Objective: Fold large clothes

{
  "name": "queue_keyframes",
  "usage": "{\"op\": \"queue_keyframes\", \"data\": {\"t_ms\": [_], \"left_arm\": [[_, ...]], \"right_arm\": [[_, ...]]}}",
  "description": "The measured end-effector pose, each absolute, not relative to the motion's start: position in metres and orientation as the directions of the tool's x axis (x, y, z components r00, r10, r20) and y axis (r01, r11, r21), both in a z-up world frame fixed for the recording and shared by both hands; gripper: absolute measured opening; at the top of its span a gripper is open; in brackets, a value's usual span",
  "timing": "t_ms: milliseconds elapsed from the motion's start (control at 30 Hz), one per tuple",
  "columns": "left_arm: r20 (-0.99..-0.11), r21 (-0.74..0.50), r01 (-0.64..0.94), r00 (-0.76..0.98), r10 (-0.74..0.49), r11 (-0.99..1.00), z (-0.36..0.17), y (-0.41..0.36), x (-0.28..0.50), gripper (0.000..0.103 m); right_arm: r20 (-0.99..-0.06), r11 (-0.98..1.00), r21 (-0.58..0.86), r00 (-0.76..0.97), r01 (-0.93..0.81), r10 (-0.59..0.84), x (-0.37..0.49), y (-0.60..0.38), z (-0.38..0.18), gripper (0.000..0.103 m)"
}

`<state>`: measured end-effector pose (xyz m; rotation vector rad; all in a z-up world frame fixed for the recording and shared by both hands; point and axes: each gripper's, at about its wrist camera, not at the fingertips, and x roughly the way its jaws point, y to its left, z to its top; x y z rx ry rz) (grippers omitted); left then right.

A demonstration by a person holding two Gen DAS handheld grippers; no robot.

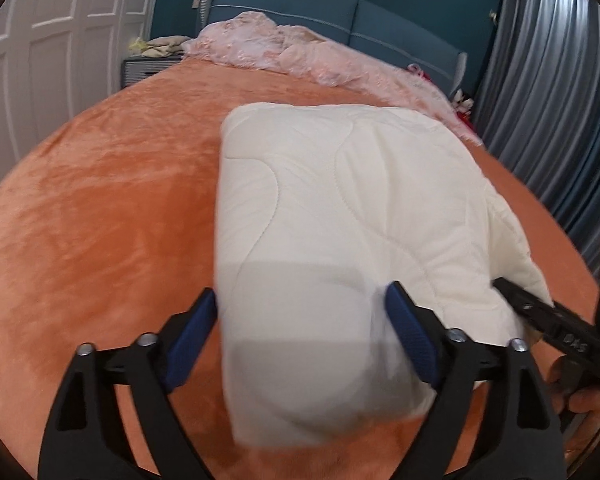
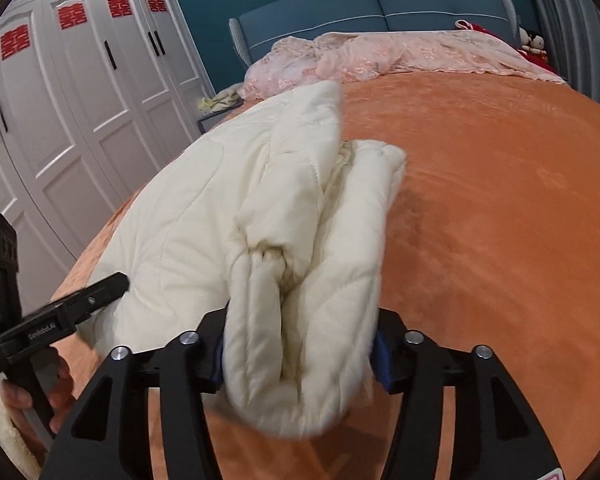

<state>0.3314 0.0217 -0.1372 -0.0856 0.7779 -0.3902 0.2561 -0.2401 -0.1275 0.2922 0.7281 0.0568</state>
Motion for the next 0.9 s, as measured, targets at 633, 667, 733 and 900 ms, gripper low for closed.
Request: {"op": "queue_keyframes", "data": {"t_ms": [633,667,733,900], "left_arm": [[-0.704,0.043,0.194,0.702,-0.108,0.980,-0.032,-0.025,0.391,0.089],[-0.706,0.039,0.189,0.701,-0.107,0.981,-0.032,-0.031,0.403,0.089],[-0.709,0.034,0.181,0.698,-0.104,0.983,-0.035,-0.039,0.416,0.089],[-0.716,0.061,0.155,0.695,-0.064,0.986,-0.053,-0.055,0.448,0.089]], "right_arm": [[-0.579,0.993,0.116,0.815,0.036,0.038,0.303,-0.228,-0.010,0.024],[-0.579,0.992,0.125,0.814,0.035,0.044,0.317,-0.226,-0.012,0.024],[-0.590,0.990,0.137,0.806,0.044,0.045,0.338,-0.225,-0.017,0.024],[-0.626,0.990,0.126,0.780,0.071,0.024,0.383,-0.222,-0.043,0.024]]}}
